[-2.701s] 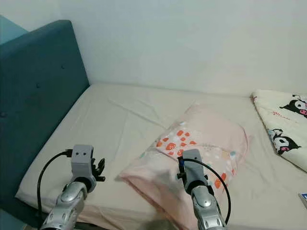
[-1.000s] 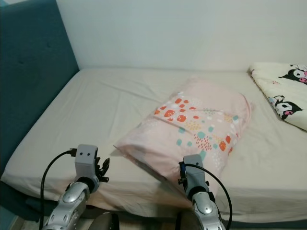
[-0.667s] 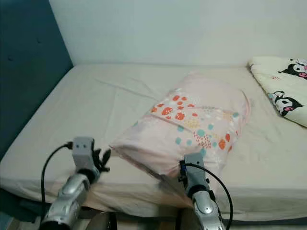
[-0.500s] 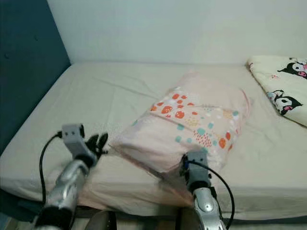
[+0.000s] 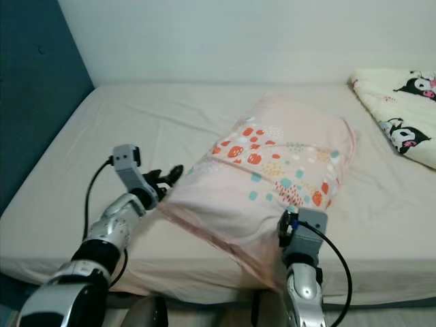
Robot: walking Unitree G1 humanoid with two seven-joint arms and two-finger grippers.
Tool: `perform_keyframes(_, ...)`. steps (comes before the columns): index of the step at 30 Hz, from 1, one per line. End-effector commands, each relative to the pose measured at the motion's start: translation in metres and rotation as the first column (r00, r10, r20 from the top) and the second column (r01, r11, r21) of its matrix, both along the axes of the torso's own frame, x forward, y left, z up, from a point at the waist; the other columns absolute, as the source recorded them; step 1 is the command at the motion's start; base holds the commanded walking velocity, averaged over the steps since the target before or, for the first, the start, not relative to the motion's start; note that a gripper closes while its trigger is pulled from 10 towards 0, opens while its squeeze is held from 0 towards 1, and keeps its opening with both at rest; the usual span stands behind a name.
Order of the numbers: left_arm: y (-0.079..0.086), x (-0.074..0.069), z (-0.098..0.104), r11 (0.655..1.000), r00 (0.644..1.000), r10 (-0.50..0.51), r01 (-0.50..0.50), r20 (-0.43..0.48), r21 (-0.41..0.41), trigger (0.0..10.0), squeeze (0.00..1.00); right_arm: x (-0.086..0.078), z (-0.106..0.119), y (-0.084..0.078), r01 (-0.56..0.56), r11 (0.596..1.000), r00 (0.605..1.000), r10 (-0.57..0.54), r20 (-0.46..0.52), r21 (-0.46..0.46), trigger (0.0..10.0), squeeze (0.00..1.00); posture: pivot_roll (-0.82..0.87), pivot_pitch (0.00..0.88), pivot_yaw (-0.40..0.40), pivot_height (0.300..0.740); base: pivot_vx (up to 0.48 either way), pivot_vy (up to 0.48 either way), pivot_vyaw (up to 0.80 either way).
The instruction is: Clean up the room
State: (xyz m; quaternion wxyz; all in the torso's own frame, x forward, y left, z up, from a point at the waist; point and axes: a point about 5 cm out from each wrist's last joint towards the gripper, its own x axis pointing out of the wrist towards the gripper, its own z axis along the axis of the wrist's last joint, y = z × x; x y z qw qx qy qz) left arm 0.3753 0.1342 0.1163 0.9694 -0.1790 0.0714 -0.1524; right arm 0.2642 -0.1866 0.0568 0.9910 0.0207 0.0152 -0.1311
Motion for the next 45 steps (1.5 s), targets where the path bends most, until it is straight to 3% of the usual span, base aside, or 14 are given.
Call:
perform_keyframes(1,-0.007,0.000,-0.005,1.000,0.999,-0.026,0.026,-0.023,0.015,10.0,1.00,-0.004,0.000,-0.002,0.024,1.000,1.000,-0.024,0.012,0.016,10.0,1.00,-0.04,0.140,0.004,0.588,0.000,0.000,0.00)
perform_keyframes(10,-0.034,-0.004,-0.013,0.991,0.993,-0.113,0.116,-0.042,0.067,10.0,1.00,-0.014,0.007,-0.009,0.069,0.997,0.995,-0.072,0.072,0.044,10.0,1.00,-0.05,0.151,0.016,0.588,0.000,0.000,0.00)
perform_keyframes(12,-0.048,-0.007,-0.017,0.985,0.982,-0.171,0.171,-0.083,-0.005,10.0,1.00,-0.015,0.006,-0.009,0.080,0.995,0.995,-0.084,0.061,0.065,10.0,1.00,-0.05,0.153,0.014,0.588,0.000,0.000,0.00)
perform_keyframes(17,-0.069,-0.016,-0.023,0.950,0.945,-0.310,0.305,-0.104,-0.061,10.0,0.96,-0.013,0.005,-0.009,0.080,0.994,0.995,-0.084,0.049,0.074,10.0,1.00,-0.05,0.153,0.015,0.588,0.000,0.000,0.00)
perform_keyframes(18,-0.075,-0.019,-0.026,0.936,0.930,-0.352,0.347,-0.110,-0.062,10.0,0.12,-0.012,0.005,-0.009,0.079,0.994,0.995,-0.083,0.046,0.075,10.0,1.00,-0.05,0.153,0.015,0.588,0.000,0.000,0.00)
perform_keyframes(19,-0.080,-0.022,-0.028,0.923,0.915,-0.385,0.380,-0.116,-0.063,10.0,0.00,-0.011,0.004,-0.009,0.079,0.994,0.996,-0.083,0.045,0.076,10.0,1.00,-0.05,0.154,0.016,0.588,0.000,0.000,0.00)
perform_keyframes(23,-0.089,-0.029,-0.034,0.895,0.887,-0.445,0.444,-0.126,-0.032,10.0,0.00,-0.011,0.004,-0.009,0.085,0.993,0.995,-0.088,0.038,0.080,10.0,1.00,-0.06,0.150,0.020,0.588,0.000,0.000,0.00)
perform_keyframes(29,-0.098,-0.032,-0.034,0.881,0.880,-0.466,0.471,-0.090,0.046,10.0,0.00,-0.010,0.003,-0.010,0.092,0.993,0.995,-0.094,0.025,0.074,10.0,1.00,-0.05,0.151,0.020,0.588,0.000,0.000,0.00)
perform_keyframes(30,-0.097,-0.031,-0.033,0.888,0.890,-0.448,0.455,-0.091,0.076,9.1,0.00,-0.010,0.003,-0.010,0.091,0.993,0.995,-0.093,0.021,0.070,10.0,1.00,-0.05,0.149,0.020,0.588,0.000,0.000,0.00)
perform_keyframes(31,-0.097,-0.031,-0.033,0.888,0.890,-0.448,0.455,-0.091,0.076,9.1,0.00,-0.010,0.003,-0.010,0.091,0.993,0.995,-0.093,0.021,0.070,10.0,1.00,-0.05,0.149,0.020,0.588,0.000,0.000,0.00)
perform_keyframes(32,-0.096,-0.029,-0.032,0.896,0.906,-0.415,0.422,-0.079,0.136,4.5,0.00,-0.010,0.003,-0.010,0.089,0.994,0.996,-0.091,0.018,0.068,10.0,1.00,-0.05,0.147,0.019,0.588,0.000,0.000,0.00)
perform_keyframes(34,-0.096,-0.029,-0.032,0.897,0.910,-0.408,0.415,-0.075,0.150,4.5,0.00,-0.009,0.003,-0.010,0.089,0.994,0.996,-0.090,0.018,0.068,10.0,1.00,-0.05,0.147,0.019,0.588,0.000,0.000,0.00)
perform_keyframes(36,-0.093,-0.026,-0.029,0.919,0.923,-0.378,0.384,-0.073,0.091,0.0,0.00,-0.007,0.004,-0.007,0.070,0.996,0.997,-0.071,0.021,0.059,10.0,1.00,-0.05,0.140,0.021,0.588,0.000,0.000,0.00)
perform_keyframes(45,-0.090,-0.025,-0.027,0.914,0.914,-0.401,0.404,-0.066,0.043,0.0,0.00,-0.004,0.004,-0.005,0.062,0.996,0.998,-0.063,0.018,0.056,10.0,1.00,-0.05,0.134,0.017,0.588,0.000,0.000,0.00)
